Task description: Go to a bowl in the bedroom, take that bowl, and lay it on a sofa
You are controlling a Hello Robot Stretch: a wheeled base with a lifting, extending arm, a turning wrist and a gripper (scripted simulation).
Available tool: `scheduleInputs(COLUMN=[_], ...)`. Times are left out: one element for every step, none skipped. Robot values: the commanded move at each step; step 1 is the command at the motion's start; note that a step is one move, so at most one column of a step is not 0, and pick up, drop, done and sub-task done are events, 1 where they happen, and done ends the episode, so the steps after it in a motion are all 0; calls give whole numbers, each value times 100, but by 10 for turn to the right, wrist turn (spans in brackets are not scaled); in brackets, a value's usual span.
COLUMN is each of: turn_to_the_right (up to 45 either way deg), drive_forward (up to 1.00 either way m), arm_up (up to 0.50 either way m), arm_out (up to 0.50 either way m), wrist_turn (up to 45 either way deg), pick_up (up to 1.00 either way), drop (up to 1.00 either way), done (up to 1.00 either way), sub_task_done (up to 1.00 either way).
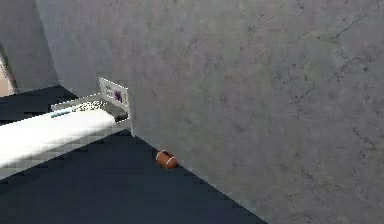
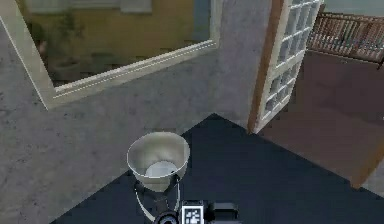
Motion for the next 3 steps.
scheduleInputs(turn_to_the_right=[-450, -120, 0], drive_forward=[0, 0, 100], arm_up=[0, 0, 0], arm_out=[0, 0, 0], wrist_turn=[0, 0, 0], pick_up=[0, 0, 0], drop=[0, 0, 0], done=[0, 0, 0], sub_task_done=[0, 0, 0])
